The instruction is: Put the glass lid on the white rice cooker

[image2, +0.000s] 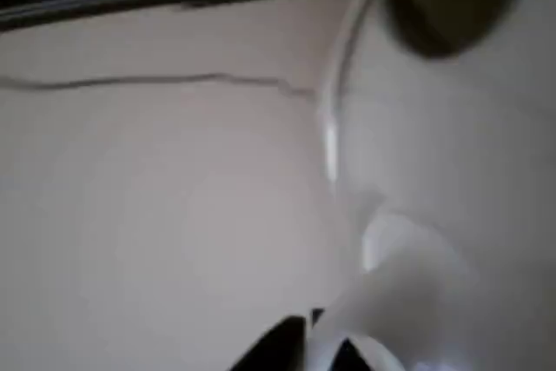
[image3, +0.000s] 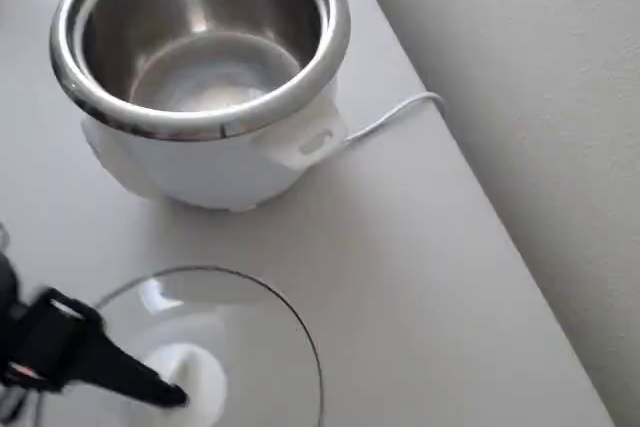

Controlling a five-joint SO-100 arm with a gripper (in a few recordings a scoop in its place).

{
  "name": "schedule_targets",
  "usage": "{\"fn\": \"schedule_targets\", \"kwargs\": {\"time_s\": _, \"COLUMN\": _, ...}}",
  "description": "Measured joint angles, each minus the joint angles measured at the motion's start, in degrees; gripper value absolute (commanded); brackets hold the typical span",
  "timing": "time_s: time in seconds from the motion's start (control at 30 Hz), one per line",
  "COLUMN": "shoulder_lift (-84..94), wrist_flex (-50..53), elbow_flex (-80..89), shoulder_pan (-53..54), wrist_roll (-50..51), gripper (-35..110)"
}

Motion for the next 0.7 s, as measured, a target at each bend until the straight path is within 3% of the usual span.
{"fn": "schedule_targets", "kwargs": {"time_s": 0.3, "shoulder_lift": 23.9, "wrist_flex": 5.7, "elbow_flex": 0.9, "shoulder_pan": -7.8, "wrist_roll": -3.3, "gripper": 0}}
{"fn": "schedule_targets", "kwargs": {"time_s": 0.7, "shoulder_lift": 18.7, "wrist_flex": 14.0, "elbow_flex": -15.2, "shoulder_pan": -15.0, "wrist_roll": -6.6, "gripper": 0}}
